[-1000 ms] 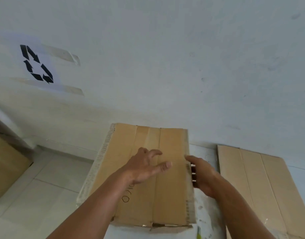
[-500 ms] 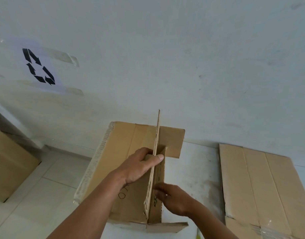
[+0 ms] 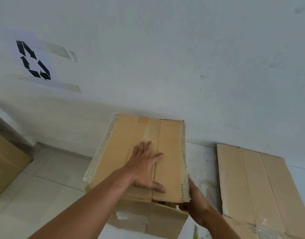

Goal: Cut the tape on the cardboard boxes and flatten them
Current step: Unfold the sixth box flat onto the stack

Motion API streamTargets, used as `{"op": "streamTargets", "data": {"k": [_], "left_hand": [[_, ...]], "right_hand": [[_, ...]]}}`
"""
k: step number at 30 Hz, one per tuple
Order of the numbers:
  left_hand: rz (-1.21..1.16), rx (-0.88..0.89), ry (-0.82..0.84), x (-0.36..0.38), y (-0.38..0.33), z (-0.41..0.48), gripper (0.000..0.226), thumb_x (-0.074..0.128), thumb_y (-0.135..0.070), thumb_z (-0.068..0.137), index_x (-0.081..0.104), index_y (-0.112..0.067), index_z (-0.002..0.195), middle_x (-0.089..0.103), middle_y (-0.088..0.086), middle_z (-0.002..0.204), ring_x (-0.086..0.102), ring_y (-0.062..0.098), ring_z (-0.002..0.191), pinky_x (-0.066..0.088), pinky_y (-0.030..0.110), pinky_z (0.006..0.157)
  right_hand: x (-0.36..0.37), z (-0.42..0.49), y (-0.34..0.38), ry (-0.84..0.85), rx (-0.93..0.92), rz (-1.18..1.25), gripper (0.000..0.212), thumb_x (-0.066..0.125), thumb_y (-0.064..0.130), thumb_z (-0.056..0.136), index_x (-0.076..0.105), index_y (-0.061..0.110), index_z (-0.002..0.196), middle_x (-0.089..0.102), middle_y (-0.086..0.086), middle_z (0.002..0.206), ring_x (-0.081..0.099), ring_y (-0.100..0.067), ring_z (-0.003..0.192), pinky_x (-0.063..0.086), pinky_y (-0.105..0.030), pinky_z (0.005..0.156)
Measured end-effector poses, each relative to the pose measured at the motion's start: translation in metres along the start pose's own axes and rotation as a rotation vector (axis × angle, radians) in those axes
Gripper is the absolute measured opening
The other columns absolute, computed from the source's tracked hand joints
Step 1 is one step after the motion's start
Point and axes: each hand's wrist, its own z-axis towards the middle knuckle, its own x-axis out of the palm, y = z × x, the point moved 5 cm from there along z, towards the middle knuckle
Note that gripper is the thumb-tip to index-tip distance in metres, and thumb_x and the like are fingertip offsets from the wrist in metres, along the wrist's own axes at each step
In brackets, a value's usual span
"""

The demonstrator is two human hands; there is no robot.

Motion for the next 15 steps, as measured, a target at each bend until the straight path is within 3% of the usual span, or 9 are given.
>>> {"op": "streamTargets", "data": {"k": [2, 4, 6, 8, 12, 15], "left_hand": [[0.088, -0.009, -0.023, 0.001, 0.005, 0.006, 0.128, 0.062, -0.091, 0.060, -0.003, -0.041, 0.159, -0.039, 0.011, 0.157, -0.040, 0.035, 0.142, -0.016, 0.055, 0.121], [0.115, -0.050, -0.069, 0.002, 0.007, 0.012, 0.114, 0.056, -0.088, 0.070, 0.002, -0.040, 0.159, -0.030, 0.007, 0.163, -0.031, 0.034, 0.148, -0.011, 0.058, 0.121], [0.124, -0.080, -0.100, 0.008, 0.010, 0.016, 0.100, 0.046, -0.084, 0.081, 0.003, -0.039, 0.159, -0.024, 0.004, 0.166, -0.025, 0.033, 0.151, -0.008, 0.062, 0.121], [0.137, -0.071, -0.115, 0.020, 0.017, 0.016, 0.090, 0.035, -0.081, 0.088, 0.001, -0.038, 0.159, -0.023, 0.003, 0.166, -0.025, 0.033, 0.151, -0.007, 0.062, 0.120], [0.097, -0.053, -0.084, 0.052, 0.042, 0.013, 0.078, 0.025, -0.072, 0.096, 0.006, -0.032, 0.161, -0.018, 0.002, 0.168, -0.021, 0.031, 0.152, -0.007, 0.059, 0.122], [0.058, -0.096, 0.011, 0.085, 0.068, 0.006, 0.075, 0.028, -0.069, 0.098, 0.005, -0.034, 0.160, -0.018, 0.000, 0.167, -0.021, 0.034, 0.152, -0.009, 0.061, 0.121]], "right_hand": [[-0.009, 0.004, 0.002, -0.009, -0.017, 0.212, 0.080, 0.021, 0.072, 0.095, 0.065, 0.009, 0.119, 0.071, -0.022, 0.111, 0.066, -0.037, 0.093, 0.048, -0.043, 0.082], [-0.011, 0.004, 0.006, -0.031, -0.051, 0.275, 0.071, 0.031, 0.063, 0.099, 0.063, 0.003, 0.120, 0.068, -0.026, 0.117, 0.064, -0.046, 0.108, 0.047, -0.055, 0.097], [-0.005, 0.002, 0.009, -0.098, -0.130, 0.074, 0.043, 0.041, 0.036, 0.106, 0.062, 0.001, 0.120, 0.071, -0.023, 0.107, 0.069, -0.040, 0.100, 0.054, -0.052, 0.090], [0.005, 0.003, 0.006, -0.186, -0.182, -0.142, 0.026, 0.045, 0.020, 0.105, 0.061, 0.003, 0.117, 0.074, -0.018, 0.099, 0.073, -0.031, 0.091, 0.058, -0.046, 0.083], [0.011, 0.012, -0.014, -0.399, -0.162, -0.164, 0.019, 0.045, 0.017, 0.105, 0.063, 0.010, 0.108, 0.073, -0.015, 0.094, 0.072, -0.031, 0.087, 0.059, -0.043, 0.077], [0.013, 0.021, -0.035, -0.523, -0.100, -0.217, 0.016, 0.045, 0.020, 0.105, 0.061, 0.016, 0.104, 0.073, -0.011, 0.091, 0.070, -0.026, 0.090, 0.059, -0.043, 0.083]]}}
